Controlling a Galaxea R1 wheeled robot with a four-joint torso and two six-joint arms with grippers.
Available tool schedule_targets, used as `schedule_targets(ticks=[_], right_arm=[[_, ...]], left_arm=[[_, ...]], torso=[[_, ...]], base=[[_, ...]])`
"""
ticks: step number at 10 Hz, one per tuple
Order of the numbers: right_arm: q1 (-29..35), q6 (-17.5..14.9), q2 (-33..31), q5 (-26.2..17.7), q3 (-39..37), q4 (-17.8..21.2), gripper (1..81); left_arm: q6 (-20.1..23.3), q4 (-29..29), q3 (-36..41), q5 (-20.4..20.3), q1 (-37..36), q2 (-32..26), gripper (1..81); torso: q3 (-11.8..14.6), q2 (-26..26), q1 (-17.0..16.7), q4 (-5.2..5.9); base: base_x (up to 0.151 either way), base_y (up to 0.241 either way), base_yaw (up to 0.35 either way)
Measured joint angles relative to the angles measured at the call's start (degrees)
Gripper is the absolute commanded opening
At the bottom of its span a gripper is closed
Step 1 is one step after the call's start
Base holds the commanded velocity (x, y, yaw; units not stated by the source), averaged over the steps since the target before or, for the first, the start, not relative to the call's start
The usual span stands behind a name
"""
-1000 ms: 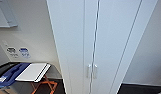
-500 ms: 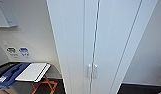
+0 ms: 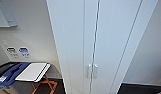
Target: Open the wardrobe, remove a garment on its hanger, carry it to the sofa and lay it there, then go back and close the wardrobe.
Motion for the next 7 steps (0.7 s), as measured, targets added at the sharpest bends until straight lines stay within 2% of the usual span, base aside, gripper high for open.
schedule_targets(ticks=[3, 7], right_arm=[[9.05, 0.02, -4.44, -0.78, 6.95, -0.02, 81.1], [21.39, 0.24, -7.56, -2.55, 12.93, 0.06, 81.1]], left_arm=[[0.07, 1.1, 9.13, 0.63, -8.85, -7.57, 81.1], [-0.48, 1.67, 12.76, 4.94, -21.77, -9.56, 81.1]], torso=[[-0.06, 0.04, 0.04, 0.0], [-0.11, 0.09, 0.09, 0.0]], base=[[0.0, 0.0, 0.0], [0.0, 0.0, 0.0]])
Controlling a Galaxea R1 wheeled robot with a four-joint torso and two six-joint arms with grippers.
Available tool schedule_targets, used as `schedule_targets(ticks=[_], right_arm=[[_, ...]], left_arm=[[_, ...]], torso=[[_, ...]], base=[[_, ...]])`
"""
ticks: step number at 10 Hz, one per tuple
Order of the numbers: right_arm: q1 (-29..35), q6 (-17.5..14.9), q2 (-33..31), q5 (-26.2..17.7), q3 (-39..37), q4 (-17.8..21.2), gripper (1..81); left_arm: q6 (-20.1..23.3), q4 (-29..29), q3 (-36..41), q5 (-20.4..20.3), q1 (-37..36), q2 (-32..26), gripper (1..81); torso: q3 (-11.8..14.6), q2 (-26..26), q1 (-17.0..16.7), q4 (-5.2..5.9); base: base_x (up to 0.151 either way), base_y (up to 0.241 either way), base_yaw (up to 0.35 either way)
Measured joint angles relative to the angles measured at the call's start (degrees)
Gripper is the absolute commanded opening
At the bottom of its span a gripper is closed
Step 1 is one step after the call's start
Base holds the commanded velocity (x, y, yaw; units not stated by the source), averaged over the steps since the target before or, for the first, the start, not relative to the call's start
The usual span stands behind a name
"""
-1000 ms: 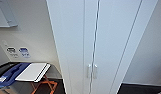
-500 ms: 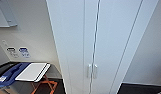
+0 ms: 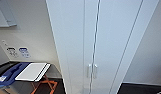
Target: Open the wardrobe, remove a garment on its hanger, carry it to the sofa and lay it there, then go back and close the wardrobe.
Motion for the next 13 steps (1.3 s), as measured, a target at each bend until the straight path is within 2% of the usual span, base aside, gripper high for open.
schedule_targets(ticks=[3, 7, 10, 13], right_arm=[[8.98, 1.84, 0.52, -3.17, 0.44, 0.61, 81.1], [19.43, 6.06, 5.6, -8.78, -3.1, 0.93, 81.1], [25.75, 9.14, 10.4, -11.67, -6.9, 0.94, 81.1], [26.59, 10.86, 14.62, -13.1, -11.42, 1.04, 81.1]], left_arm=[[-3.0, 0.0, -0.02, 6.1, -11.03, 1.43, 81.1], [-7.24, -0.41, -6.01, 14.59, -23.3, 9.76, 81.1], [-9.61, -0.79, -11.7, 18.35, -27.19, 16.35, 81.1], [-10.54, -0.9, -17.12, 20.54, -28.89, 23.13, 81.1]], torso=[[-0.06, 0.06, 0.05, 0.0], [-0.15, 0.15, 0.13, 0.0], [-0.17, 0.19, 0.19, 0.0], [-0.22, 0.26, 0.24, 0.0]], base=[[0.0, 0.0, 0.0], [0.0, 0.0, 0.0], [0.0, 0.0, 0.0], [0.0, 0.0, 0.0]])
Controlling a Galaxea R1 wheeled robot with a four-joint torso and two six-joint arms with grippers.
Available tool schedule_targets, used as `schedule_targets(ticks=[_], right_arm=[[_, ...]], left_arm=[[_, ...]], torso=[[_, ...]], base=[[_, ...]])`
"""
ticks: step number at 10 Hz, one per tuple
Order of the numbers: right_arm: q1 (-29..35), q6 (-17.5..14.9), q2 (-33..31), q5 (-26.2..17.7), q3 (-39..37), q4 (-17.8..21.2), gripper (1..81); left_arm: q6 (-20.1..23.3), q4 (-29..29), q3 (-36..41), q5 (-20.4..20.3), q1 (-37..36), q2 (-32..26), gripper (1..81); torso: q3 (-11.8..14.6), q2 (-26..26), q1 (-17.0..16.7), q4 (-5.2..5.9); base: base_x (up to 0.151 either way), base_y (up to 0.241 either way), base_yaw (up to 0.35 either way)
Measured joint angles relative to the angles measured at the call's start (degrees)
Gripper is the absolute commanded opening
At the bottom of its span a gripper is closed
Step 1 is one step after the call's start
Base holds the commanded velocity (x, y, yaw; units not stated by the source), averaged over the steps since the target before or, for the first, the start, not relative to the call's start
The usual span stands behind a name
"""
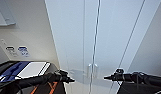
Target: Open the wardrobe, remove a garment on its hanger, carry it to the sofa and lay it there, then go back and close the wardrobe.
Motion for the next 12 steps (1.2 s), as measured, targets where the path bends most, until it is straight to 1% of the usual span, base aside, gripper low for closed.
schedule_targets(ticks=[3, 4, 6, 9, 12], right_arm=[[1.17, 1.18, 4.95, -0.13, -4.71, 0.01, 81.1], [1.35, 1.49, 5.4, 0.11, -5.14, 0.01, 81.1], [1.68, 1.6, 6.8, 0.59, -6.78, 0.01, 81.1], [2.1, 2.06, 11.62, 1.24, -8.86, 0.01, 81.1], [2.49, 2.51, 13.97, 2.96, -12.03, 0.01, 81.1]], left_arm=[[-1.24, -0.17, -4.41, 0.78, -1.68, 5.32, 81.1], [-1.38, -0.17, -5.73, 0.72, -1.93, 7.14, 81.1], [-2.56, -0.2, -7.35, -1.34, -1.88, 10.56, 81.1], [-2.91, -0.2, -12.62, -2.21, -1.84, 16.02, 81.1], [-2.95, -0.15, -16.65, -2.84, -1.63, 17.94, 81.1]], torso=[[-0.05, 0.04, 0.05, 0.0], [-0.05, 0.04, 0.05, 0.0], [-0.09, 0.04, 0.06, 0.0], [-0.11, 0.06, 0.06, 0.0], [-0.11, 0.09, 0.09, 0.0]], base=[[0.0, 0.0, 0.0], [0.0, 0.0, 0.0], [0.0, 0.0, 0.0], [0.0, 0.0, 0.0], [0.0, 0.0, 0.0]])
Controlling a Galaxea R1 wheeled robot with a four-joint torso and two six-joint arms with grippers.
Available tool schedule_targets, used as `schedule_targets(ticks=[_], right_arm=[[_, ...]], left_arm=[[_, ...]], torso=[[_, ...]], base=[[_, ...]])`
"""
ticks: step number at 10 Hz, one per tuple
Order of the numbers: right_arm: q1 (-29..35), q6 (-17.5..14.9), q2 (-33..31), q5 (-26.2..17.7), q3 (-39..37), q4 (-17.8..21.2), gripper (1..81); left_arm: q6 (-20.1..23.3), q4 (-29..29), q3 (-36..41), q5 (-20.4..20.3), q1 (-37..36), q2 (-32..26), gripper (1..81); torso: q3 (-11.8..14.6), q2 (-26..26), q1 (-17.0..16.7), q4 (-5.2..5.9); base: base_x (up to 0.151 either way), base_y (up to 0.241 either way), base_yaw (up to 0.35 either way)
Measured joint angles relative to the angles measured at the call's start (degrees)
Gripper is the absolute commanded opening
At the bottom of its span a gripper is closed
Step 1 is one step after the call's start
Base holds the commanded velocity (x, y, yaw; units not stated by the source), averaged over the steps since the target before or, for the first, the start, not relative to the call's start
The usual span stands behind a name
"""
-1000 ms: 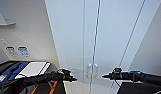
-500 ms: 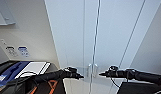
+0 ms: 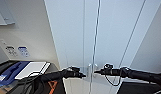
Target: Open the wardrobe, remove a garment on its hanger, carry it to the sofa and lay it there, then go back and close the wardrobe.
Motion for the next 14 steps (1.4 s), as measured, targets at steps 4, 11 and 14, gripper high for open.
schedule_targets(ticks=[4, 11, 14], right_arm=[[1.55, 0.24, 4.5, 0.27, -7.42, 0.0, 81.1], [1.95, 0.52, 7.8, -0.41, -11.45, 0.44, 81.1], [1.88, 0.52, 7.8, -0.43, -11.45, 0.44, 81.1]], left_arm=[[0.0, 0.01, -4.85, -0.07, 0.3, 1.84, 81.1], [-0.02, 0.01, -13.51, -0.11, -1.27, 11.11, 81.1], [0.02, 0.65, -14.04, 0.61, -2.5, 13.84, 81.1]], torso=[[0.0, 0.02, 0.0, 0.0], [-0.02, 0.05, 0.0, 0.0], [-0.02, 0.05, 0.0, 0.0]], base=[[0.0, 0.0, 0.0], [0.0, 0.0, 0.0], [0.0, 0.0, 0.0]])
